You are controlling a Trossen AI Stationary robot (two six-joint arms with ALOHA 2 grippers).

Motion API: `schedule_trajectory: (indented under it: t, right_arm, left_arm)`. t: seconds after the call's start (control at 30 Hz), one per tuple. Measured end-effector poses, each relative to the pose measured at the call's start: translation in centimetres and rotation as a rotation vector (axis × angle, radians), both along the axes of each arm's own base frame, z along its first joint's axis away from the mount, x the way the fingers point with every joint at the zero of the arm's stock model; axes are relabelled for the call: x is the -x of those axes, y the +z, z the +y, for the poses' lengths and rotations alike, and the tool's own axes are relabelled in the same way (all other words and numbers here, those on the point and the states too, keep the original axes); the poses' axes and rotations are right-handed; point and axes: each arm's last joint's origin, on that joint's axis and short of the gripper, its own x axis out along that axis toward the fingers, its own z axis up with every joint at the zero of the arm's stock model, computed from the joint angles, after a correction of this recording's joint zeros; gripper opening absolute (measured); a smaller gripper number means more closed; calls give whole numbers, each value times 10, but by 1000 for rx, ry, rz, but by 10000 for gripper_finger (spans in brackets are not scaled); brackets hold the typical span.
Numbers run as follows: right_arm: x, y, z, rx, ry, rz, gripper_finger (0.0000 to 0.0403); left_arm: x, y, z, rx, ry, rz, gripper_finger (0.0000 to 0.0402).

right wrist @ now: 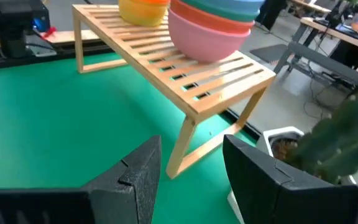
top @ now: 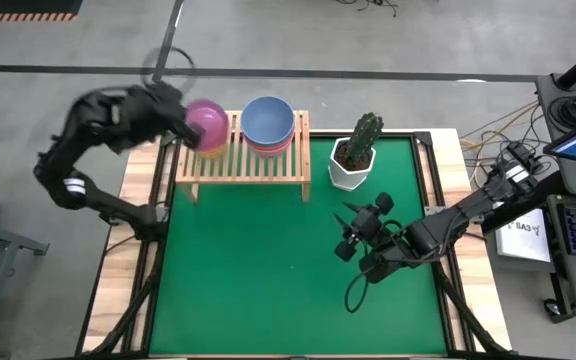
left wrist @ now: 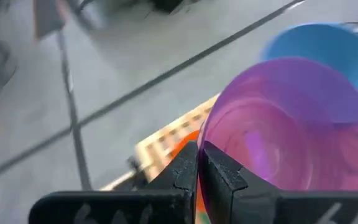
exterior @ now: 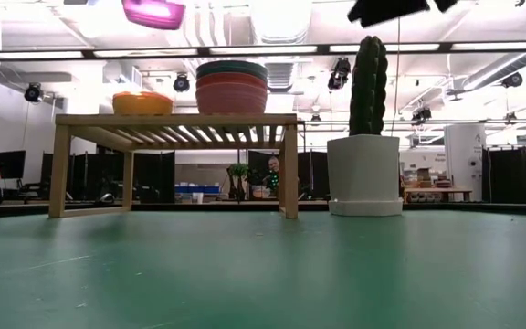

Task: Place and stack bowls onto a shelf
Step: Stack the purple bowl on top of the light orange bowl on the shelf

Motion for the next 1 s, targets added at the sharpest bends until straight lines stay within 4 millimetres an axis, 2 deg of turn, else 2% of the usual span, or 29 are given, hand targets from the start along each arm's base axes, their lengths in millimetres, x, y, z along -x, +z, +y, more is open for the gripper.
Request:
schedule_trajectory:
  t: [0.17, 0.33, 0.53, 0.73, 0.87, 1.0]
  right_arm:
    - [7, -11, -4, -25, -21, -14, 164]
    - [10, -12, -6, -35, -28, -29, 164]
    - [10, -12, -6, -38, -28, -34, 164]
    - [10, -12, -6, -39, -28, -37, 164]
    - [10, -12, -6, -40, -27, -39, 164]
    - [10, -11, -6, -42, -27, -42, 164]
  left_arm:
    - [41, -4, 32, 134, 134, -25, 0]
    - [57, -21, 62, 261, 150, -80, 0]
    - [52, -55, 94, 361, 121, -88, 0]
    - [42, -86, 109, 433, 101, -26, 0]
    - [39, -95, 113, 446, 103, -16, 0]
    - [38, -96, 115, 429, 96, -24, 0]
